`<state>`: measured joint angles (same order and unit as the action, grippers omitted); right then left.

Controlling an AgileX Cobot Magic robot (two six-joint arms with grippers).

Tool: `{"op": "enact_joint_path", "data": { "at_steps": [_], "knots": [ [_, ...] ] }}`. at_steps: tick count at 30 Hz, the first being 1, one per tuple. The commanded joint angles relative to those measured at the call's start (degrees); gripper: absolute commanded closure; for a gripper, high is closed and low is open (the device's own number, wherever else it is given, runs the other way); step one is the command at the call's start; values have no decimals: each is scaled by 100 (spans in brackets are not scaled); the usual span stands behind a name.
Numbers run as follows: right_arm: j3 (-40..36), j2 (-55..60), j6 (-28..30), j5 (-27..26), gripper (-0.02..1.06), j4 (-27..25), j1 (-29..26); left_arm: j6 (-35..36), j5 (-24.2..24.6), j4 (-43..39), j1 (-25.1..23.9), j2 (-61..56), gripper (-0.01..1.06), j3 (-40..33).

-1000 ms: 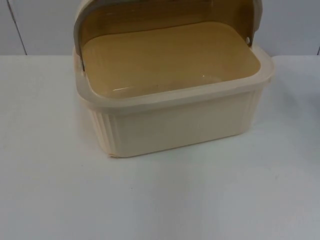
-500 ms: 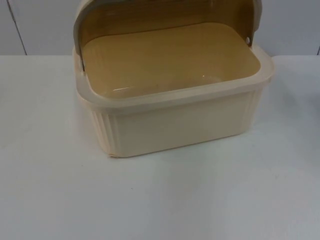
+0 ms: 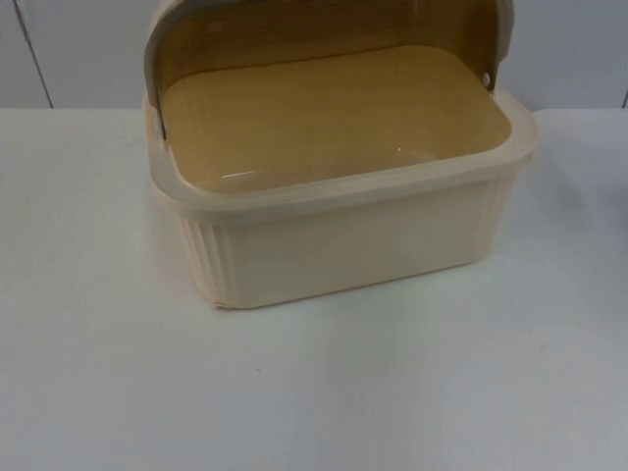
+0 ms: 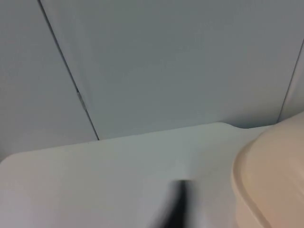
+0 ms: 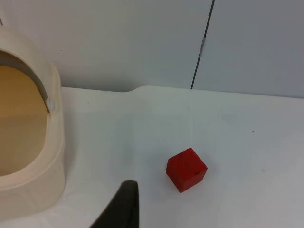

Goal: Open the box lid with the left hand, place the block into the box with the right hand, then close the box lid with the left hand.

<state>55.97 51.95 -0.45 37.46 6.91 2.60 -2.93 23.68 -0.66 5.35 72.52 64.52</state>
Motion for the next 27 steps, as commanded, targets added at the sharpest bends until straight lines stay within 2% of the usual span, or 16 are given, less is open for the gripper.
{"op": "enact_joint_path", "data": {
  "at_steps": [1, 14, 17, 23, 27],
  "knots": [
    [47, -4, -14, 8, -1, -13, -10, 86, -12, 66, 39, -54, 0, -23],
    [47, -4, -14, -14, -1, -13, -10, 86, -1, 27, 39, -69, 0, -23],
    [47, -4, -14, -106, -1, -13, -10, 86, 9, 258, 39, -119, 0, -23],
    [73, 189, -14, -455, -1, 139, -10, 86, 435, 368, 39, -277, 0, -23],
    [325, 688, -14, -540, -1, 188, -10, 86, 467, 368, 39, -313, 0, -23]
  ]
}}
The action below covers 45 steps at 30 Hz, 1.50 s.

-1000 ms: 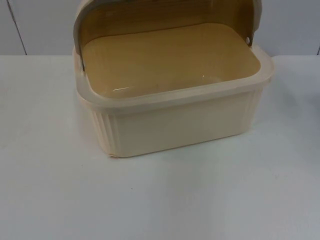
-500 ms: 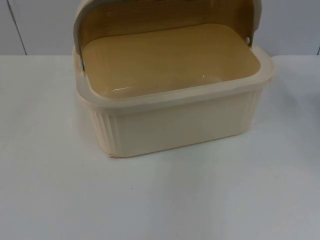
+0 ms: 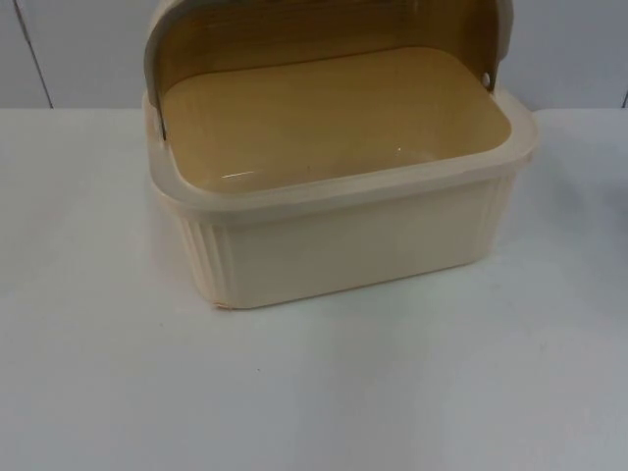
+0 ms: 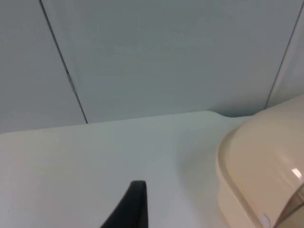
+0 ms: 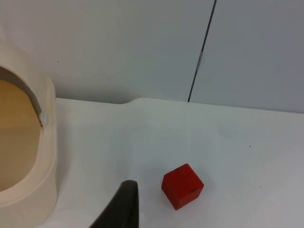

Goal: Open the box lid with the left hand, place the block into the box with the right hand, then close the box lid with the left hand.

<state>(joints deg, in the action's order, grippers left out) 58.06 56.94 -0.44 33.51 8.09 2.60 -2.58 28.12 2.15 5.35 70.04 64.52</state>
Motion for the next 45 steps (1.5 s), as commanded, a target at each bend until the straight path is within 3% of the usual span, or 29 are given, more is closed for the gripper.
{"op": "enact_joint_path", "data": {
  "at_steps": [1, 4, 9, 12, 13, 18, 23, 27, 31, 34, 38, 40, 43, 45],
  "knots": [
    [247, 372, 8, -195, -1, 70, -10, 51, 23, 107, 39, -74, 0, -23],
    [679, 852, 228, -170, -1, 70, -10, 51, 23, 107, 39, -88, 0, -23],
    [1863, 1961, 670, 309, -1, 70, -24, 51, 23, 107, 39, -88, 0, -23],
    [2375, 2524, 910, 287, -1, -488, -306, 51, 23, 107, 39, -88, 0, -23],
    [2375, 2524, 910, 287, -1, -488, -306, 51, 23, 107, 39, -88, 0, -23],
    [2467, 3183, 2014, 110, -1, -2023, -1266, 51, 23, 85, 39, -87, 0, -23],
    [2467, 3546, 2495, -20, -1, -2006, -1454, 51, 23, 85, 39, -87, 0, -23],
    [2467, 4269, 2718, -562, -1, -2071, -1469, 51, 12, 85, 39, -87, 0, -23],
    [2467, 4849, 2760, -697, -1, -2435, -1459, 51, 12, 85, 39, -87, 0, -23],
    [2467, 5242, 3220, -623, -1, -2762, -1459, 51, 12, 85, 39, -87, 0, -23],
    [2467, 5840, 5099, -246, -1, -4565, -1459, 51, 23, 85, 39, -87, 0, -23],
    [2467, 5939, 5135, -367, -1, -4627, -1459, 51, 23, 85, 39, -87, 0, -23],
    [2467, 6198, 5187, -764, -1, -4100, -1333, 51, 44, 85, 39, -87, 0, -23],
    [2480, 6295, 5354, -867, -1, -4028, -1322, 51, 84, 85, 39, -87, 0, -23]
  ]
}}
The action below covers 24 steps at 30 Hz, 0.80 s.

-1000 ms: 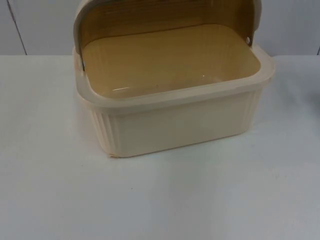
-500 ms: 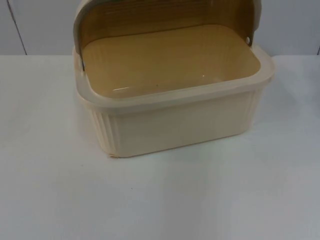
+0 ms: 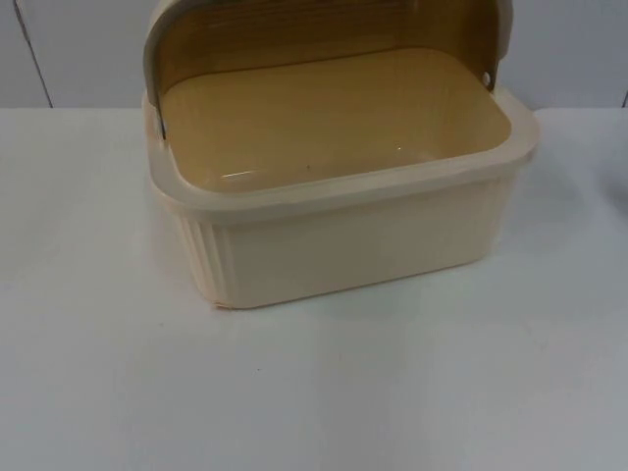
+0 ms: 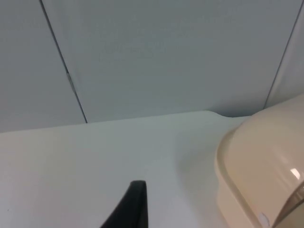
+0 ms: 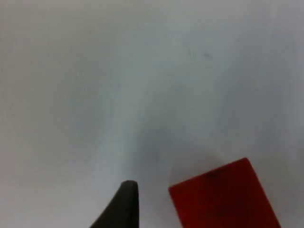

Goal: Open the box lid with the left hand, place the block into the box with the right hand, then close the box lid with the left hand.

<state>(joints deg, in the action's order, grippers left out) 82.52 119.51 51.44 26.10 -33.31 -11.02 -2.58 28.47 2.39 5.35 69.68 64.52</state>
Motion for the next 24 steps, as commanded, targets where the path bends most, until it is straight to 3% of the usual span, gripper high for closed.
{"op": "enact_joint_path", "data": {
  "at_steps": [1, 4, 9, 17, 19, 20, 21, 22, 23, 24],
  "knots": [
    [34, 112, 343, -143, -1, 5, 69, 51, 87, 60, 39, -38, 0, -23],
    [37, 318, 945, -176, -1, -188, 88, 51, 168, 60, 39, -11, 0, -23],
    [339, 767, 944, 95, -1, -300, 88, 51, 250, 60, 39, 21, 0, -23],
    [505, 1036, 926, 46, 2, -324, 88, 51, 250, 60, 39, 21, 0, -23],
    [505, 1036, 926, 47, 17, -286, 88, 51, 250, 60, 39, 21, 0, -23],
    [505, 1036, 926, 47, 17, -286, 88, 51, 250, 60, 39, 21, 0, -23],
    [505, 1036, 891, 47, 31, -286, 88, 51, 236, 60, 39, 21, 0, -23],
    [505, 1036, 783, 47, 55, -286, 88, 51, 214, 60, 39, 21, 0, -23],
    [505, 1036, 744, 47, 66, -286, 88, 51, 202, 60, 39, 21, 0, -23],
    [505, 1036, 650, 47, 86, -286, 88, 51, 184, 60, 39, 21, 0, -23]
  ]
}}
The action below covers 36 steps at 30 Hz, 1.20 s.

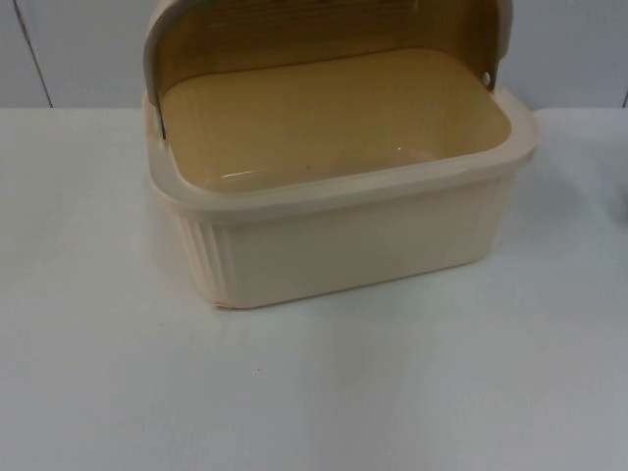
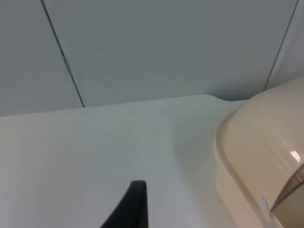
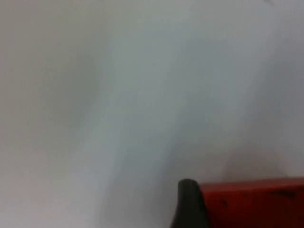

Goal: Open the box lid with the left hand, place the block into the box with the right hand, then close the box lid with the left hand.

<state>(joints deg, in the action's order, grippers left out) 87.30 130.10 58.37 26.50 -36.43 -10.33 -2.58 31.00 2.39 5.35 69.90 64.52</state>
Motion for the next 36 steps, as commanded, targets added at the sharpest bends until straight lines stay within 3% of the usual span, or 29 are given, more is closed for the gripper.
{"op": "enact_joint_path", "data": {
  "at_steps": [1, 10, 17, 26, 31, 36],
  "knots": [
    [27, -37, -198, 24, 105, 26, 19, 51, -84, 60, 39, -1, 0, -23],
    [27, -781, -764, 202, 102, 35, 19, 51, -125, 47, 39, -1, 0, -23],
    [27, -2304, -1726, 404, 102, 35, 29, 51, -125, 13, 39, -1, 0, -23],
    [27, -4334, -1749, 610, 102, 52, 43, 51, -125, 1, 39, -1, 0, -23],
    [27, -5177, -1821, 1060, 102, 26, 100, 51, -125, 12, 39, -1, 0, -23],
    [27, -5615, -1902, 1113, 102, 152, 878, 51, -12, 21, 39, -1, 0, -23]
  ]
}}
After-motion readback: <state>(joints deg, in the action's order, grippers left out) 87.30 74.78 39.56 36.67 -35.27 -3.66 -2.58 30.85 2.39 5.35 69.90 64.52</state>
